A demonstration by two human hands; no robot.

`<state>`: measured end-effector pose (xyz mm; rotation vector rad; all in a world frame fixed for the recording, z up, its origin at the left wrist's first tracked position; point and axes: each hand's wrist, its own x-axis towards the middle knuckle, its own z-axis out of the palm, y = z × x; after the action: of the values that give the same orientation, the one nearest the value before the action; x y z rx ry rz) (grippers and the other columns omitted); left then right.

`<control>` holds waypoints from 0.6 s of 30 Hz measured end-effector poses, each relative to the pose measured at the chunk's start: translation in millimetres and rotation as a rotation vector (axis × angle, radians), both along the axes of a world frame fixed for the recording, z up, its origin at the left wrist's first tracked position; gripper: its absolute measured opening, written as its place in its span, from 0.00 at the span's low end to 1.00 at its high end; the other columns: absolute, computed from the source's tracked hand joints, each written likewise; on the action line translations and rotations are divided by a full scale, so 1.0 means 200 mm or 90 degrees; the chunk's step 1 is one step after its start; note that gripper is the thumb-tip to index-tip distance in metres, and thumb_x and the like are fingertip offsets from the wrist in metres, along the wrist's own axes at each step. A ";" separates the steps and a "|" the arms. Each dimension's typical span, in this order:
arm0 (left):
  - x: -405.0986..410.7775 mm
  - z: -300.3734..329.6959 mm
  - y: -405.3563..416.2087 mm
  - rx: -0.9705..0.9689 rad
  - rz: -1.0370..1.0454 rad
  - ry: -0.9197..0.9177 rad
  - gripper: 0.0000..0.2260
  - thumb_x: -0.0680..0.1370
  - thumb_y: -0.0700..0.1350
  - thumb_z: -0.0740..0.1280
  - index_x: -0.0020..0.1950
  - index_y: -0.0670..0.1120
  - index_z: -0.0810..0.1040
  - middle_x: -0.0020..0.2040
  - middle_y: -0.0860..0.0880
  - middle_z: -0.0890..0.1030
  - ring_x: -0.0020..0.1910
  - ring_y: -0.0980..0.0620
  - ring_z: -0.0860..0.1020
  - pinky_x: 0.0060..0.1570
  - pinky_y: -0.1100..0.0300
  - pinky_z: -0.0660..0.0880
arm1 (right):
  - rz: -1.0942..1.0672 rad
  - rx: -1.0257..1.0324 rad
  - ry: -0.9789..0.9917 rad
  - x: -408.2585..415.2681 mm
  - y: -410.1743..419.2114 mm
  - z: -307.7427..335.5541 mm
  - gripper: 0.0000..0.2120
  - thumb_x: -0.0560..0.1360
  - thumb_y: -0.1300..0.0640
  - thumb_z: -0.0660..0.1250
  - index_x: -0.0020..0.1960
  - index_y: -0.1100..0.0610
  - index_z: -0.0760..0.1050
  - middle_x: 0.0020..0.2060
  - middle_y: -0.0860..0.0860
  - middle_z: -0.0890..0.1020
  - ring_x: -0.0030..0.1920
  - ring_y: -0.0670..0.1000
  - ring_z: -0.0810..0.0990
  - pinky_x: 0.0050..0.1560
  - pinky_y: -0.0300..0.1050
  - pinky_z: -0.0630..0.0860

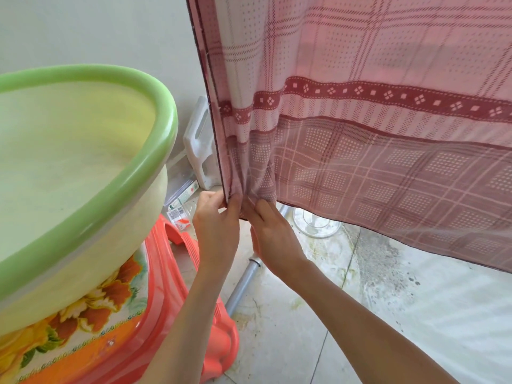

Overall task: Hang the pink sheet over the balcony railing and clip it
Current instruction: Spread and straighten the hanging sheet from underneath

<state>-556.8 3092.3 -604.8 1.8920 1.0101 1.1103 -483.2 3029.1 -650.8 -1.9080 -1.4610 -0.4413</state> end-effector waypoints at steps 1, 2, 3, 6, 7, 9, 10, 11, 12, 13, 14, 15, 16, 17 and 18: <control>0.00 -0.01 0.01 0.002 0.001 0.000 0.10 0.76 0.39 0.66 0.34 0.41 0.74 0.39 0.39 0.74 0.34 0.58 0.71 0.37 0.75 0.66 | 0.019 -0.014 0.027 0.01 -0.03 0.00 0.23 0.66 0.73 0.60 0.59 0.62 0.77 0.46 0.54 0.76 0.44 0.52 0.75 0.34 0.39 0.74; 0.00 -0.02 0.02 0.009 -0.001 -0.001 0.11 0.76 0.39 0.65 0.34 0.41 0.73 0.39 0.39 0.73 0.34 0.54 0.71 0.37 0.75 0.66 | 0.032 -0.024 0.083 0.01 -0.06 0.00 0.20 0.69 0.71 0.63 0.58 0.60 0.78 0.47 0.54 0.78 0.44 0.53 0.78 0.36 0.42 0.76; 0.01 -0.03 0.02 0.027 -0.005 -0.001 0.11 0.77 0.39 0.65 0.34 0.40 0.73 0.38 0.39 0.73 0.34 0.51 0.70 0.37 0.75 0.65 | 0.024 -0.018 0.170 0.01 -0.11 0.00 0.15 0.72 0.68 0.64 0.56 0.58 0.78 0.46 0.54 0.79 0.43 0.52 0.79 0.38 0.43 0.77; 0.01 -0.08 0.05 0.077 -0.009 0.009 0.13 0.77 0.41 0.64 0.34 0.38 0.72 0.38 0.39 0.72 0.35 0.53 0.67 0.38 0.76 0.65 | -0.079 0.070 0.592 0.03 -0.23 0.02 0.07 0.76 0.63 0.65 0.45 0.53 0.79 0.40 0.47 0.79 0.39 0.44 0.79 0.43 0.44 0.76; 0.01 -0.09 0.06 0.086 -0.008 0.008 0.13 0.77 0.41 0.64 0.35 0.37 0.73 0.38 0.38 0.73 0.35 0.56 0.66 0.38 0.76 0.65 | -0.097 0.130 0.766 0.06 -0.27 0.03 0.07 0.76 0.63 0.64 0.44 0.53 0.79 0.39 0.47 0.80 0.40 0.46 0.79 0.46 0.47 0.77; 0.00 -0.10 0.06 0.105 -0.007 0.010 0.12 0.77 0.40 0.64 0.36 0.35 0.74 0.38 0.38 0.74 0.37 0.58 0.65 0.37 0.76 0.64 | -0.070 0.294 1.073 0.11 -0.34 0.05 0.06 0.76 0.64 0.63 0.45 0.57 0.78 0.42 0.53 0.81 0.45 0.53 0.81 0.52 0.50 0.77; 0.00 -0.11 0.06 0.114 -0.007 0.014 0.11 0.78 0.39 0.63 0.36 0.35 0.74 0.37 0.38 0.74 0.37 0.56 0.65 0.36 0.74 0.63 | -0.057 0.362 1.165 0.12 -0.37 0.06 0.05 0.77 0.64 0.62 0.46 0.59 0.77 0.44 0.56 0.82 0.48 0.55 0.81 0.54 0.50 0.77; 0.00 -0.11 0.06 0.119 -0.012 0.019 0.11 0.77 0.38 0.63 0.37 0.35 0.73 0.35 0.40 0.73 0.35 0.53 0.66 0.35 0.72 0.62 | -0.055 0.406 1.217 0.13 -0.39 0.07 0.05 0.77 0.63 0.62 0.47 0.60 0.76 0.47 0.57 0.82 0.50 0.56 0.81 0.55 0.50 0.77; 0.01 -0.12 0.06 0.116 -0.017 0.024 0.11 0.77 0.38 0.62 0.37 0.34 0.72 0.33 0.41 0.72 0.33 0.51 0.65 0.34 0.71 0.62 | -0.052 0.434 1.250 0.14 -0.41 0.08 0.05 0.77 0.63 0.62 0.48 0.61 0.77 0.48 0.58 0.82 0.52 0.56 0.81 0.55 0.49 0.76; 0.01 -0.12 0.06 0.105 -0.018 0.031 0.10 0.77 0.37 0.62 0.36 0.35 0.71 0.30 0.43 0.71 0.30 0.51 0.64 0.32 0.69 0.62 | -0.048 0.453 1.273 0.13 -0.41 0.09 0.06 0.77 0.62 0.62 0.49 0.61 0.77 0.49 0.58 0.82 0.52 0.55 0.81 0.56 0.48 0.76; 0.01 -0.12 0.06 0.094 -0.017 0.037 0.10 0.77 0.37 0.62 0.35 0.36 0.70 0.28 0.46 0.68 0.28 0.53 0.62 0.31 0.67 0.61 | -0.044 0.471 1.294 0.13 -0.41 0.09 0.07 0.77 0.62 0.62 0.49 0.62 0.78 0.49 0.58 0.83 0.52 0.55 0.81 0.56 0.47 0.77; 0.01 -0.12 0.05 0.085 -0.015 0.039 0.11 0.77 0.36 0.62 0.34 0.39 0.68 0.26 0.50 0.65 0.27 0.55 0.62 0.29 0.66 0.61 | -0.042 0.492 1.312 0.13 -0.40 0.10 0.07 0.77 0.63 0.62 0.50 0.62 0.78 0.48 0.57 0.83 0.51 0.54 0.82 0.55 0.47 0.78; 0.01 -0.12 0.05 0.079 -0.016 0.037 0.13 0.76 0.35 0.62 0.33 0.42 0.66 0.25 0.53 0.62 0.26 0.56 0.63 0.29 0.67 0.61 | -0.045 0.515 1.333 0.13 -0.40 0.11 0.07 0.77 0.63 0.62 0.50 0.63 0.78 0.47 0.57 0.84 0.50 0.54 0.82 0.54 0.46 0.79; 0.01 -0.12 0.05 0.077 -0.016 0.031 0.16 0.76 0.35 0.62 0.31 0.45 0.63 0.25 0.54 0.61 0.26 0.57 0.64 0.29 0.68 0.61 | -0.049 0.540 1.358 0.13 -0.39 0.12 0.06 0.77 0.63 0.62 0.49 0.63 0.77 0.45 0.58 0.84 0.48 0.54 0.83 0.51 0.46 0.80; 0.01 -0.11 0.05 0.077 -0.015 0.024 0.19 0.76 0.34 0.62 0.30 0.48 0.60 0.25 0.55 0.60 0.26 0.58 0.64 0.28 0.68 0.61 | -0.052 0.554 1.376 0.13 -0.39 0.12 0.06 0.76 0.63 0.63 0.49 0.63 0.77 0.44 0.58 0.84 0.47 0.53 0.84 0.49 0.45 0.81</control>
<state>-555.0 3102.4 -627.3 2.0215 0.9570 1.1486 -456.4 2950.9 -627.1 -0.7026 0.3192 0.7445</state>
